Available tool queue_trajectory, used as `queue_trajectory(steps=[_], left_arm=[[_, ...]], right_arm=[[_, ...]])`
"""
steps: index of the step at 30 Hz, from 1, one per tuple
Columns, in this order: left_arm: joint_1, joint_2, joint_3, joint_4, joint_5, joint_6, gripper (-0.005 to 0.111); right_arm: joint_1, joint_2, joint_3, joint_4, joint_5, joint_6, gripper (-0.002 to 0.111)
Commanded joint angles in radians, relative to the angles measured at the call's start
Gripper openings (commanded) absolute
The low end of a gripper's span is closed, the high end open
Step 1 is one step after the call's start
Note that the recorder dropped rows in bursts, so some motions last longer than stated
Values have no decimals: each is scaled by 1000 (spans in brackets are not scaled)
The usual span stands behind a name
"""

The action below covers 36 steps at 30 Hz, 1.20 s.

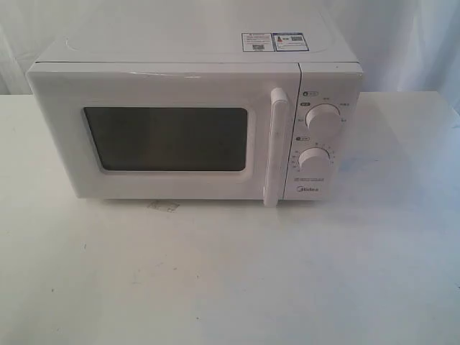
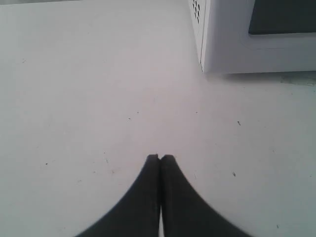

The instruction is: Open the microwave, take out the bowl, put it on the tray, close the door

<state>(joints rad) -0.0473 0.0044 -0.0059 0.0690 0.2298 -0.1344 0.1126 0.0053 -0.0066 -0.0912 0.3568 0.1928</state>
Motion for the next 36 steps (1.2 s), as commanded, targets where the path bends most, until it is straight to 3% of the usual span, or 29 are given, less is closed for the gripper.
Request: queue_trajectory(steps=[1,31,36], left_arm=[[1,-4,6,-10,3,4,0],[1,-4,6,-10,3,4,0],[1,-4,6,-10,3,4,0]], right_arm=[[-3,-5,7,-6,-6,-13,7],[-3,-5,7,-14,-9,-13,7],[-3,-5,7,-14,-253,-31,7]])
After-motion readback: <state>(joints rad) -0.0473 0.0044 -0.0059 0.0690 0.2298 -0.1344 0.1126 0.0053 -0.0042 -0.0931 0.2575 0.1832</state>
